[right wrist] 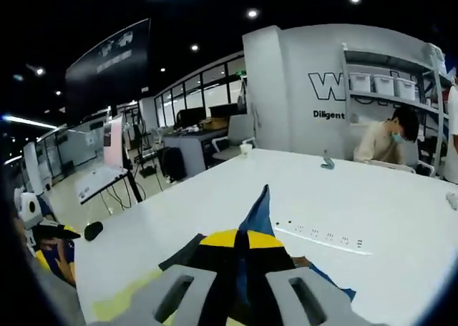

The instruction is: Fold the garment on the visible template until the final outline fits inside the template.

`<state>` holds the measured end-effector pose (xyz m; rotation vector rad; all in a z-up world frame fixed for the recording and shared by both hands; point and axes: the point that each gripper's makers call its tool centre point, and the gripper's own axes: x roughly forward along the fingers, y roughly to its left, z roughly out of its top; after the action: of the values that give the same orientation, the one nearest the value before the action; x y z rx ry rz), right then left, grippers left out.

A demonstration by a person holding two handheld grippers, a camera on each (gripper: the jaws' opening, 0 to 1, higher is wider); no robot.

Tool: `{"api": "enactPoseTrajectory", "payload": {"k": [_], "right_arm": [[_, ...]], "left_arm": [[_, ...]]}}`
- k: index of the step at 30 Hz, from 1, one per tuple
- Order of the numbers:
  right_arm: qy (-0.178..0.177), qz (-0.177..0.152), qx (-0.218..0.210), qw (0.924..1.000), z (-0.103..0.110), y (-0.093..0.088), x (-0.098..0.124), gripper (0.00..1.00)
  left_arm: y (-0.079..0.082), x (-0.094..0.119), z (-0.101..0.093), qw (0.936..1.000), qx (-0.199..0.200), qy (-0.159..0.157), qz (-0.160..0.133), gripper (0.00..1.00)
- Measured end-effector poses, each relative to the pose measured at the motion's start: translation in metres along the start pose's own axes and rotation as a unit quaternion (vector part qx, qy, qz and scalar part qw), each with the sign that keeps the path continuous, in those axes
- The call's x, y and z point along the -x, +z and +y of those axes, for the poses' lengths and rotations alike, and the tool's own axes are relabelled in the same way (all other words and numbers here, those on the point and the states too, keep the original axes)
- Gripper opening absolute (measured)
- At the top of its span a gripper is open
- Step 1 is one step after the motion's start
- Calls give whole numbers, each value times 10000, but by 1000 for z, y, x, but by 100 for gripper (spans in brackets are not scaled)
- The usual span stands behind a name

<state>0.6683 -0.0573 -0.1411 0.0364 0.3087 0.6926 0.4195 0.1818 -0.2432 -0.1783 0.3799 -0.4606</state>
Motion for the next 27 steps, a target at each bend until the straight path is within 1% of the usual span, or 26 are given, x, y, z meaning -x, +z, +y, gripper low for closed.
{"api": "enactPoseTrajectory", "payload": {"k": [1,2,3,4,5,6,7,11,12,13,15,16,20,22,23,24,27], "right_arm": [[26,5,-28,10000,5,-3,-3,0],[67,42,-50,10000,11,-12,-14,0],[68,72,-8,10000,16,-14,-20,0],[76,119,33,9999,21,-24,-30,0],[88,259,160,9995,24,-37,-40,0],[87,294,163,9994,22,-40,-43,0],[104,414,182,9989,28,-57,-54,0],[140,551,128,9983,36,-72,-64,0],[155,794,373,9960,45,-92,-70,0],[97,913,443,9948,48,-102,-75,0],[137,954,472,9942,53,-112,-83,0],[134,1038,464,9934,55,-119,-87,0],[160,1163,492,9919,62,-131,-95,0],[155,1239,441,9912,66,-139,-101,0],[195,1307,445,9902,72,-143,-104,0],[362,1428,545,9876,90,-155,-108,0],[464,1521,642,9852,99,-165,-112,0]], "left_arm": [[0,1,0,10000,7,8,4,84],[-1,2,1,10000,5,21,21,84],[-3,4,3,10000,19,42,43,84],[-3,5,3,10000,27,54,37,84],[-3,6,5,10000,50,67,50,84],[-3,6,6,9999,49,72,53,84],[-3,8,6,9999,57,103,47,84],[0,10,4,9999,71,109,30,84],[0,11,4,9999,73,101,52,84],[4,12,2,9999,104,62,-9,84],[3,12,2,10000,73,56,-1,84],[3,12,2,10000,40,56,16,84],[0,12,1,9999,-68,58,135,84],[1,12,1,9999,-55,48,118,84],[2,12,0,10000,-7,30,83,84],[0,11,2,9999,4,48,98,84],[-1,10,1,9999,-12,46,122,84]]}}
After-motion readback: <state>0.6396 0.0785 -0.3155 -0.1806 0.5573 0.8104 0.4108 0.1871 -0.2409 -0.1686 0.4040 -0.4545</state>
